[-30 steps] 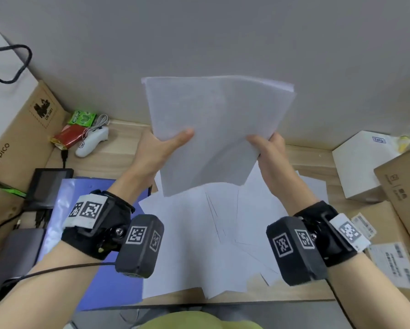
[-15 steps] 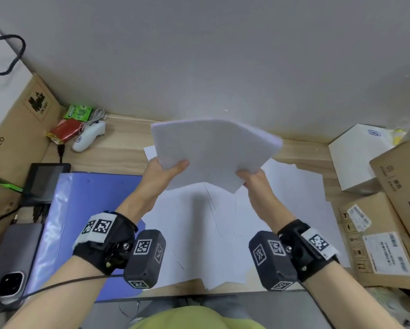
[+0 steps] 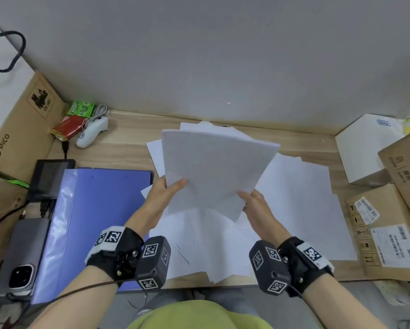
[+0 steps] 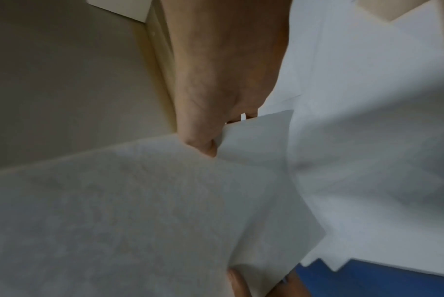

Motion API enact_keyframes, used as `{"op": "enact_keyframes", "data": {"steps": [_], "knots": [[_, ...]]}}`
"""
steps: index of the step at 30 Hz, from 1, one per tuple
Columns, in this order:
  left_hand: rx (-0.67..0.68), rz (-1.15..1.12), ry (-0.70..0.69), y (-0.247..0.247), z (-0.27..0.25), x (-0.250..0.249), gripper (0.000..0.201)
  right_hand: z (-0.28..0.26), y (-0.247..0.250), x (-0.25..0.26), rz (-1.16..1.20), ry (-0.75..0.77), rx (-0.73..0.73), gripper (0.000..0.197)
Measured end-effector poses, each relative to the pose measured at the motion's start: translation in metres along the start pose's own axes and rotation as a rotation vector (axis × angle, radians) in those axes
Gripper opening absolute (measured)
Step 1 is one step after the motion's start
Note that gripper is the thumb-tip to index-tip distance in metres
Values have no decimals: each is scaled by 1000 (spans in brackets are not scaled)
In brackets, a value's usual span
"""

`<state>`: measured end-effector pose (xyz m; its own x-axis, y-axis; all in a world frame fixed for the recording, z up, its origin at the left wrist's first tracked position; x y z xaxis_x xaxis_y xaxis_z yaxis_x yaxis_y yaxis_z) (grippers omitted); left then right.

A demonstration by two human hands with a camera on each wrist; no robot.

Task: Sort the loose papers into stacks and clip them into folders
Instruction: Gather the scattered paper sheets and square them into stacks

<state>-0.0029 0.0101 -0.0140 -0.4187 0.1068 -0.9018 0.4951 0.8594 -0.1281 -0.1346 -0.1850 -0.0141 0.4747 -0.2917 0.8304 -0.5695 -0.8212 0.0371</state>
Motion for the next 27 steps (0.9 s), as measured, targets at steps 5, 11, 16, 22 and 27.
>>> {"op": "enact_keyframes", "data": {"steps": [5, 11, 16, 22, 27], "knots": [[-94, 10, -26, 28, 24, -12, 31, 11, 35, 12, -32, 35, -128, 25], [-242, 151, 270, 65, 48, 43, 46, 4, 76, -57, -114, -214, -237, 33], [-253, 284, 341, 63, 54, 71, 62, -6, 93, -101, -193, -427, -225, 13], [-241, 172, 387, 50, 65, 82, 63, 3, 97, -105, -109, -441, -191, 14], [-302, 12, 435, 40, 77, 83, 59, 21, 96, -98, -59, -438, -154, 14]]}}
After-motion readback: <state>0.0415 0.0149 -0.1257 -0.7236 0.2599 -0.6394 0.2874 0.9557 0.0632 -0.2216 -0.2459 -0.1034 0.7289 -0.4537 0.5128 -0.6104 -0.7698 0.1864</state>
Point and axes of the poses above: each hand's wrist, its own z-axis towards the middle knuckle, its own y-axis out of the back of the hand, x = y × z, the point moved 5 cm from there along z, towards the middle knuckle, and after that the axes turned 2 degrees about -x, right-handed, at the moved point
